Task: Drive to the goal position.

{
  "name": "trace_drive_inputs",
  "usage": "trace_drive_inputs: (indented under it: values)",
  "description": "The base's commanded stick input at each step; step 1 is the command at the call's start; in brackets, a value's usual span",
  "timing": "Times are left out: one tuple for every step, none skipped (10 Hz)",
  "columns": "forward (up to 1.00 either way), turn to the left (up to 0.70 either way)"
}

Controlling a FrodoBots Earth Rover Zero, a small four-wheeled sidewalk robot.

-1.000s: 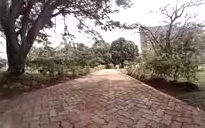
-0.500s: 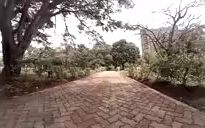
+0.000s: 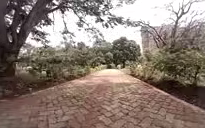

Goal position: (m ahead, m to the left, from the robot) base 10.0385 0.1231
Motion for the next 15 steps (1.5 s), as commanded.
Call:
trace_drive_inputs:
  values:
    - [0.7, 0.0]
    - [0.7, 0.0]
    - [0.7, 0.0]
    - [0.7, 0.0]
    - [0.7, 0.0]
    - [0.7, 0.0]
    - [0.7, 0.0]
    - [0.7, -0.03]
    - [0.7, -0.1]
    - [0.7, -0.29]
    - [0.7, -0.17]
    - [0.7, -0.08]
    - [0.7, -0.03]
    - [0.7, 0.0]
    - [0.7, 0.0]
